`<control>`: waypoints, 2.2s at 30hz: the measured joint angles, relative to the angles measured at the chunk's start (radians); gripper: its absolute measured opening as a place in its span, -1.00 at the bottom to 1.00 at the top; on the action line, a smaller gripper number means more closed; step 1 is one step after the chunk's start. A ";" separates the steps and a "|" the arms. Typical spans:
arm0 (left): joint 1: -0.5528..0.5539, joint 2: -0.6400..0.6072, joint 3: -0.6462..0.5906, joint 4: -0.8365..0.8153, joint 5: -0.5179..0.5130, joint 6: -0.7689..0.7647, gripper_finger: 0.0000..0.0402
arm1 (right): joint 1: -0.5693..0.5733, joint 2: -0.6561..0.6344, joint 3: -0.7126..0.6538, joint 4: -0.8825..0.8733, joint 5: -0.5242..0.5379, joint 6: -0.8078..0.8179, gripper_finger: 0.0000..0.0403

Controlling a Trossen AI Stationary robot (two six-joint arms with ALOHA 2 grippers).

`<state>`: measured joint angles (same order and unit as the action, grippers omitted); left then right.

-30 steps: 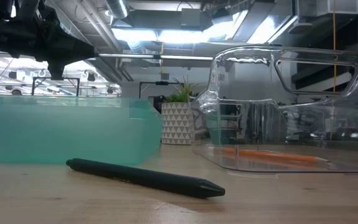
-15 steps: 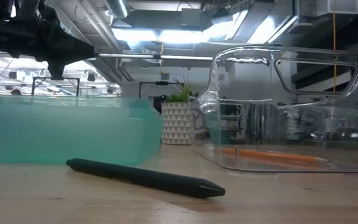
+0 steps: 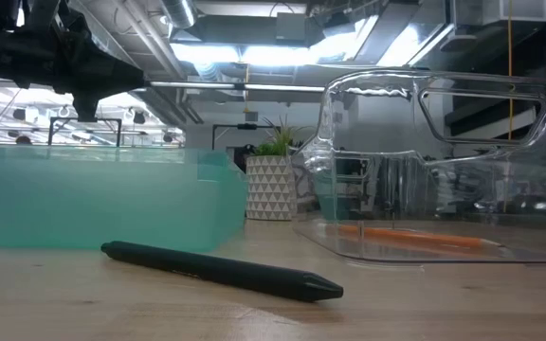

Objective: Sort pens & pencils
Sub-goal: Put the red pencil into the transparent bin

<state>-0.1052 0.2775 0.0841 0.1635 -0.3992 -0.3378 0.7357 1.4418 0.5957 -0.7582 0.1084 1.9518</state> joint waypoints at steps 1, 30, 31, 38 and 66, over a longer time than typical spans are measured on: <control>0.000 0.000 0.000 0.000 0.000 0.000 -0.66 | -0.004 0.000 0.000 0.002 -0.002 -0.012 -0.63; 0.000 0.000 0.000 -0.022 0.000 0.000 -0.66 | -0.026 -0.093 0.042 -0.094 0.157 -0.072 -0.99; 0.000 0.000 0.000 -0.022 0.000 0.000 -0.66 | -0.026 -0.093 0.042 -0.095 0.155 -0.072 -0.99; 0.000 0.000 0.000 -0.022 0.000 0.000 -0.66 | -0.026 -0.094 0.045 -0.005 0.213 -0.084 -0.84; 0.000 0.000 0.000 -0.021 0.000 -0.001 -0.66 | 0.122 0.061 0.051 0.288 0.165 -0.295 -0.14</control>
<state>-0.1055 0.2775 0.0841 0.1421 -0.3992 -0.3389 0.8577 1.5026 0.6463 -0.4698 0.2730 1.6566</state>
